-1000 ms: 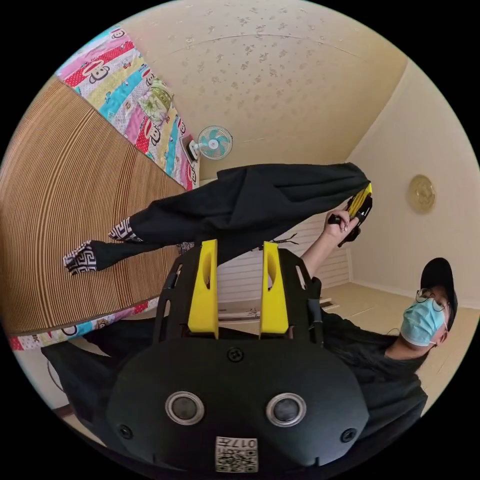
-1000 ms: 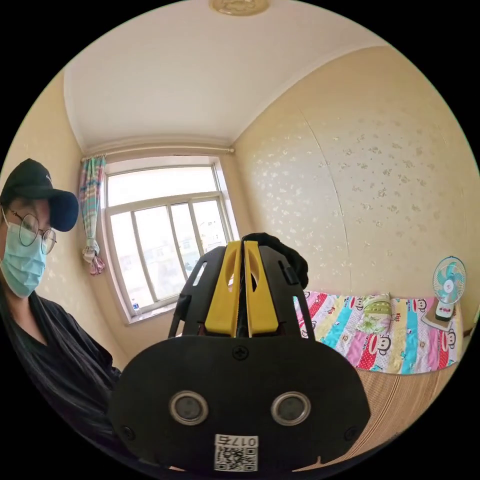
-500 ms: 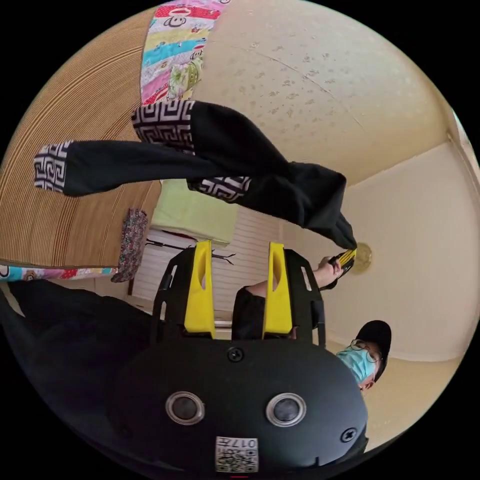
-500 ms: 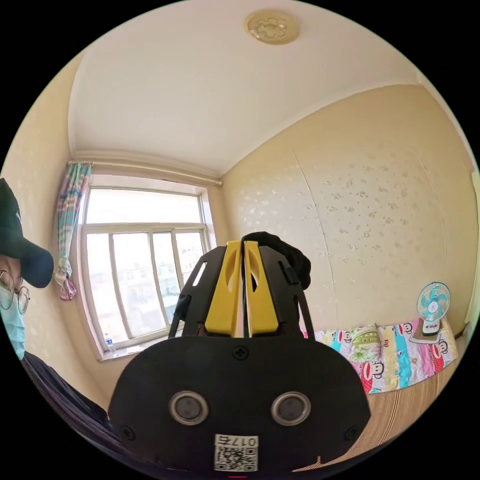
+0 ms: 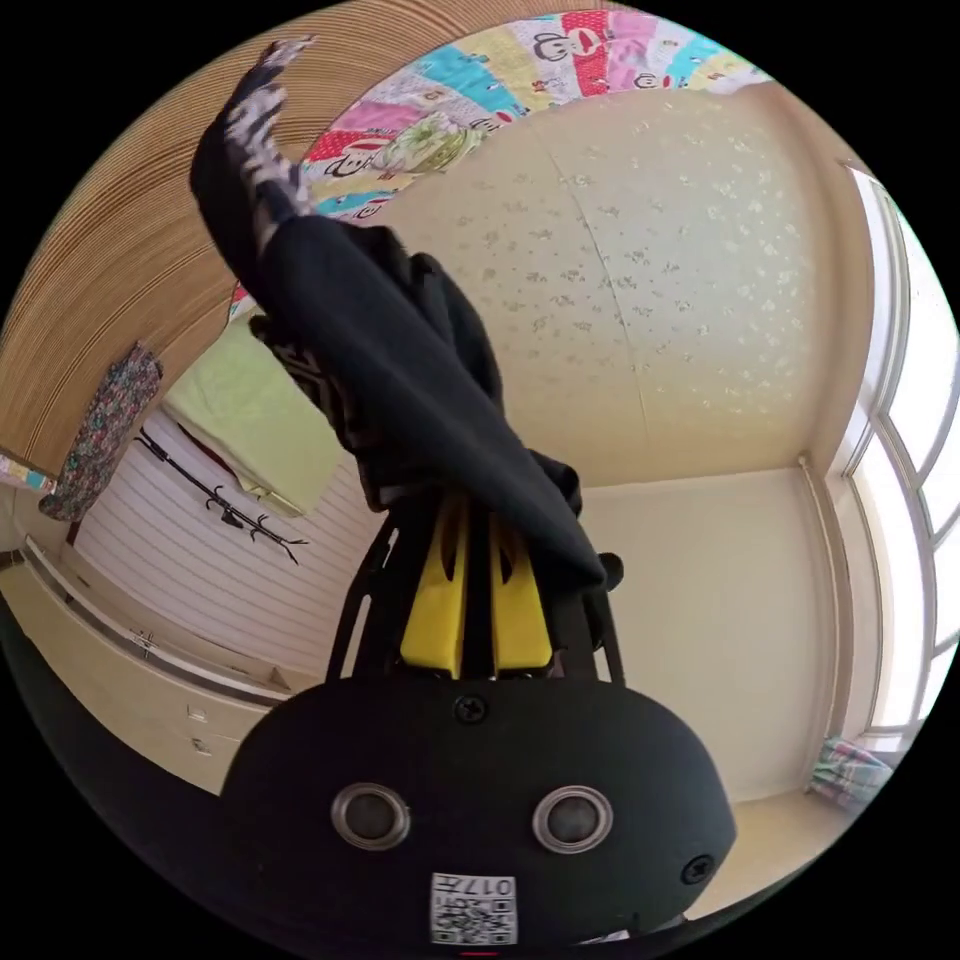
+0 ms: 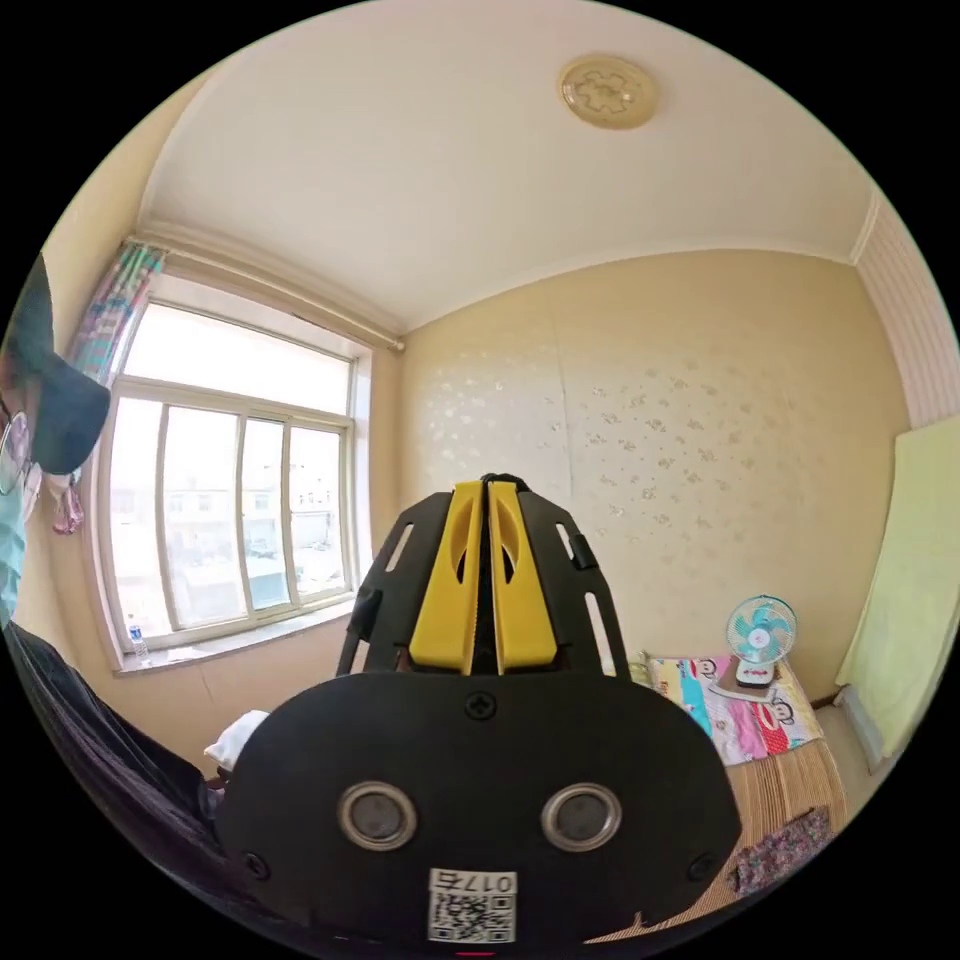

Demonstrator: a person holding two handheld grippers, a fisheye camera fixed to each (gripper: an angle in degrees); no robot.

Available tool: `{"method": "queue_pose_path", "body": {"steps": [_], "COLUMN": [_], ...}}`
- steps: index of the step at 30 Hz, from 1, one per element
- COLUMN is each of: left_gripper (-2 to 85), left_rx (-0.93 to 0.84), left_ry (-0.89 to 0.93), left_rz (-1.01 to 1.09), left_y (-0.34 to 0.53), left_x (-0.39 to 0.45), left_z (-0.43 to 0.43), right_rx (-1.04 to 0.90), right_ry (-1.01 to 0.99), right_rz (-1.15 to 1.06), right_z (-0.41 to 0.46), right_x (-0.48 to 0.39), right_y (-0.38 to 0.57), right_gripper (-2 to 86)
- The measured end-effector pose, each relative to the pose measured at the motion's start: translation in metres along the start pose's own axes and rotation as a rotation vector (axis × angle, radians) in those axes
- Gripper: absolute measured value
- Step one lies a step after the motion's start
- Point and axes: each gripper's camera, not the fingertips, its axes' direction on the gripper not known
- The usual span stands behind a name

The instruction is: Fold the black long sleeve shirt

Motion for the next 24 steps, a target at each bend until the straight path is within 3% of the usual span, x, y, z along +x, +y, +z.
{"method": "queue_pose_path", "body": {"steps": [4,6,8,11,14,16,20,24], "left_gripper": [0.5,0.3,0.2,-0.1,-0.4,-0.5,-0.6,-0.7], "left_rx": [-0.106,-0.250,-0.501,-0.742,-1.029,-1.142,-1.251,-1.227], "left_ry": [0.127,0.183,0.110,0.071,0.263,0.398,0.665,0.751], "left_rz": [0.274,0.483,0.692,0.968,0.987,0.934,0.773,0.596], "left_y": [0.000,0.003,0.016,0.066,0.100,0.113,0.143,0.162], "left_x": [0.079,0.123,0.175,0.224,0.238,0.231,0.187,0.131], "left_z": [-0.016,-0.007,0.014,0.033,0.055,0.067,0.099,0.126], "right_rx": [-0.174,-0.303,-0.462,-0.653,-0.696,-0.682,-0.848,-0.926], "right_ry": [0.183,0.096,-0.159,-0.542,-0.864,-0.903,-0.667,-0.625], "right_rz": [0.121,0.131,0.100,0.083,0.217,0.276,0.235,0.203], "right_z": [-0.010,-0.008,-0.004,0.002,0.003,0.008,0.051,0.105], "right_x": [0.070,0.091,0.105,0.113,0.134,0.148,0.151,0.131], "right_y": [0.062,0.098,0.150,0.211,0.247,0.254,0.256,0.261], "right_gripper": [0.9,0.9,0.9,0.9,1.0,1.5,6.2,11.9]}}
